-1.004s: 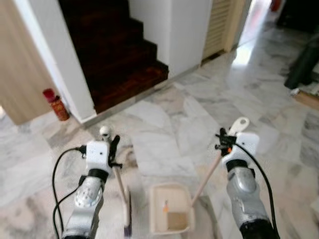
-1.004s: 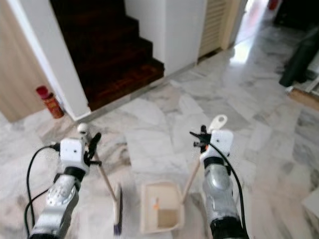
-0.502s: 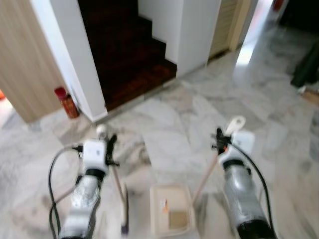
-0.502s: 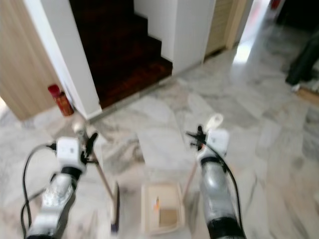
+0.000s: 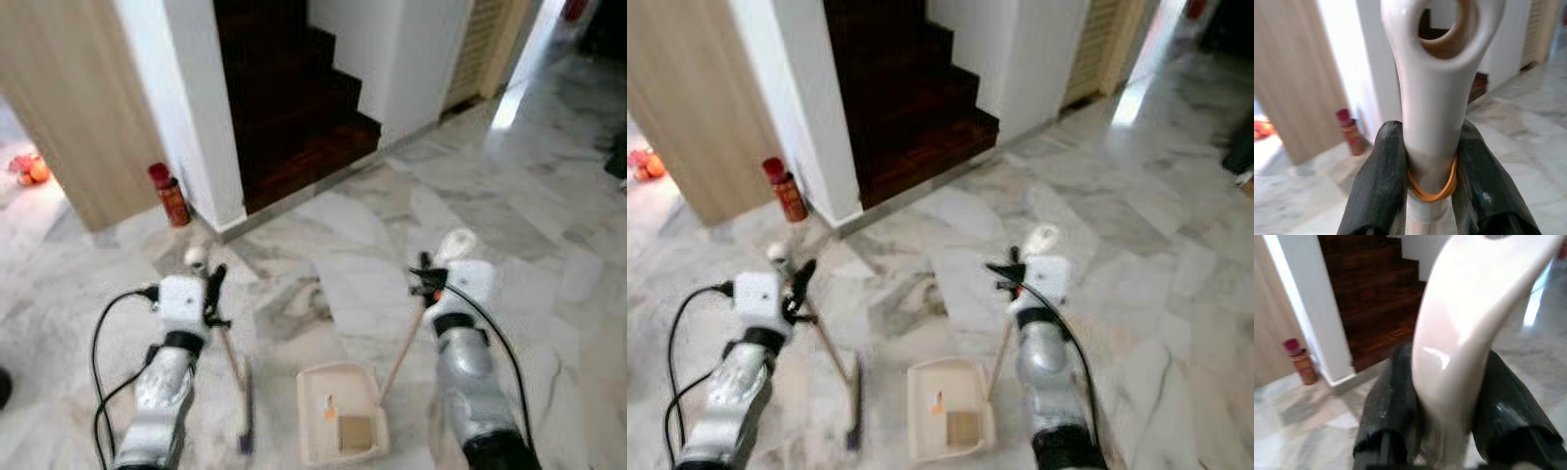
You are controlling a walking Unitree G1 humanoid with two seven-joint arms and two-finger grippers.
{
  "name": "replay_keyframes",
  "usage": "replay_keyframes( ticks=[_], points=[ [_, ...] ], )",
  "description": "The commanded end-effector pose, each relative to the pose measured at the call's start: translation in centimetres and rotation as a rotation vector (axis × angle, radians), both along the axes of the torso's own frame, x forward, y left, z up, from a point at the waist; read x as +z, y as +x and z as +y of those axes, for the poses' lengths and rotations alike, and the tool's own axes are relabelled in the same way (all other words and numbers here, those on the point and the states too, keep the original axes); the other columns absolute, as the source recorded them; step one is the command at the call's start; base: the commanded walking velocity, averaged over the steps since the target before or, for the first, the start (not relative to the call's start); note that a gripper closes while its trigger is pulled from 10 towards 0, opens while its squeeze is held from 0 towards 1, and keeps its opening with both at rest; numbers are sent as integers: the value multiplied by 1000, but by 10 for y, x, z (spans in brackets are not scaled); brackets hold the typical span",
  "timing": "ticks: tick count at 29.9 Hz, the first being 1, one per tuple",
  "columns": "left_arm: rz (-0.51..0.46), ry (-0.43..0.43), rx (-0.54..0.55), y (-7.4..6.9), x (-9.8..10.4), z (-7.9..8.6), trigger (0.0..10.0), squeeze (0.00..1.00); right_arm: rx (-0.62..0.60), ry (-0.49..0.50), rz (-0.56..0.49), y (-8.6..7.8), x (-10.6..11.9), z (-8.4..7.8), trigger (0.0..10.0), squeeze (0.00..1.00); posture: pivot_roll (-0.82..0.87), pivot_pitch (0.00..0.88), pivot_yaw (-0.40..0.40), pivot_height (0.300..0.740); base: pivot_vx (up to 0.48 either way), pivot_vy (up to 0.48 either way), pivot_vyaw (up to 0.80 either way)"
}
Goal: Sweep floor
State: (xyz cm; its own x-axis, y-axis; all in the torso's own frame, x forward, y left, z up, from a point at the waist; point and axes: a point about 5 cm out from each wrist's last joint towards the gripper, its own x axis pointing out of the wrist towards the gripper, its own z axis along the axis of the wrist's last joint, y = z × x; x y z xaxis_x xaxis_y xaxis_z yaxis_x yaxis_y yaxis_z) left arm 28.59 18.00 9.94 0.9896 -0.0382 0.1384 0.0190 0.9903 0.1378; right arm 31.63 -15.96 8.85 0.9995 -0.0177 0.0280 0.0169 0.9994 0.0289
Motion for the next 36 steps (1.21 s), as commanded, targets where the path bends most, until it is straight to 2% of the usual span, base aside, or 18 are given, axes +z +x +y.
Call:
replay_keyframes(
  ticks=[1, 18, 31, 36],
  points=[
    [-29, 3, -4, 2, 7, -1, 10000, 0, -10, 30, -55, 3, 11, -2, 10000, 0, 127, 0, 25, 740, 0, 364, 550],
    [-30, 6, -3, 3, 7, 0, 10000, 0, 6, 38, -57, 4, 12, 1, 10000, 0, 130, 0, 28, 740, 0, 366, 596],
    [-33, 9, -13, 4, 8, -2, 10000, 0, 10, 42, -62, 5, 12, 2, 10000, 0, 131, 0, 31, 740, 0, 367, 0],
    [-36, 8, -13, 5, 9, -2, 10000, 0, 15, 41, -67, 5, 13, 2, 10000, 0, 133, 0, 29, 740, 0, 365, 652]
  ],
)
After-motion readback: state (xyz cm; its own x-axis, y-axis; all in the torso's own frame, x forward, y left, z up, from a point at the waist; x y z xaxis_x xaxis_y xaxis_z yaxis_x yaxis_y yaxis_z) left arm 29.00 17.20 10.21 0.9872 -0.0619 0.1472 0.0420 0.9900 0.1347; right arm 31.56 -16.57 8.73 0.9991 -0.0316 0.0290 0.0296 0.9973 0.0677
